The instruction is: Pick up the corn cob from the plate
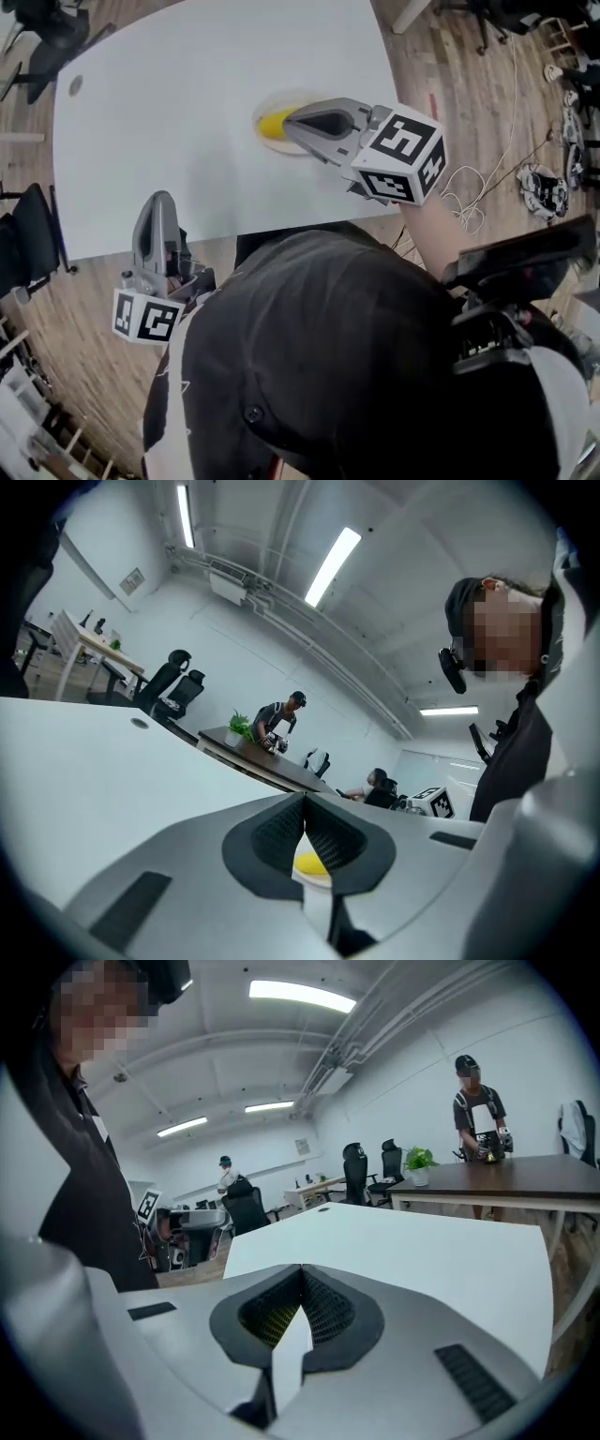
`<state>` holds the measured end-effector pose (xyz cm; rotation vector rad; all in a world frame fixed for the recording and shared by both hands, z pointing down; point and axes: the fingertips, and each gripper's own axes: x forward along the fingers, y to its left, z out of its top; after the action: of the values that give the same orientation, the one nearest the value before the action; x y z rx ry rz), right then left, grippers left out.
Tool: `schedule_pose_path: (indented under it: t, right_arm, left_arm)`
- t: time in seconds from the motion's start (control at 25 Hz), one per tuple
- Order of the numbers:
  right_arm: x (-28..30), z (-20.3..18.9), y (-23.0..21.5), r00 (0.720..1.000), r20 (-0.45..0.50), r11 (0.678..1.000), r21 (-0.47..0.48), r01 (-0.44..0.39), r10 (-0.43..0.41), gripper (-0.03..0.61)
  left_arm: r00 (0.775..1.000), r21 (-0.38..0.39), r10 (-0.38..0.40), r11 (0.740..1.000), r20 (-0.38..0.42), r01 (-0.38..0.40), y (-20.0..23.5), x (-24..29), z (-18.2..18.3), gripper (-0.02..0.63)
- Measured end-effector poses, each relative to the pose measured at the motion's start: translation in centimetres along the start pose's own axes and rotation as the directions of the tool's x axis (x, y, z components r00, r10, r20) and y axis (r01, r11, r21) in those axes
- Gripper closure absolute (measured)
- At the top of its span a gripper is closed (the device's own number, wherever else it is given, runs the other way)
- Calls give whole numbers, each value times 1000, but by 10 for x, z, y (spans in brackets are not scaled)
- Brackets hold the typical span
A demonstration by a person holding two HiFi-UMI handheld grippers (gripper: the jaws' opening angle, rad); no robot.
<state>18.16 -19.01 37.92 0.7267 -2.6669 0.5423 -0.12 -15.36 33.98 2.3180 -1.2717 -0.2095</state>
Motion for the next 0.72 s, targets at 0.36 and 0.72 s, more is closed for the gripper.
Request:
schedule_pose_path:
  t: [0.36,0.72]
  right_arm:
    - [10,-9,-5,978,-189,919,-362,-154,90,564]
    - [39,-24,-36,927,-368,828,-499,-256,65,563]
  left_arm:
    - [966,-26,253,967,43,-252,-11,-75,-30,599]
    - [906,-64,418,908,62,-414,6,-110,-38,599]
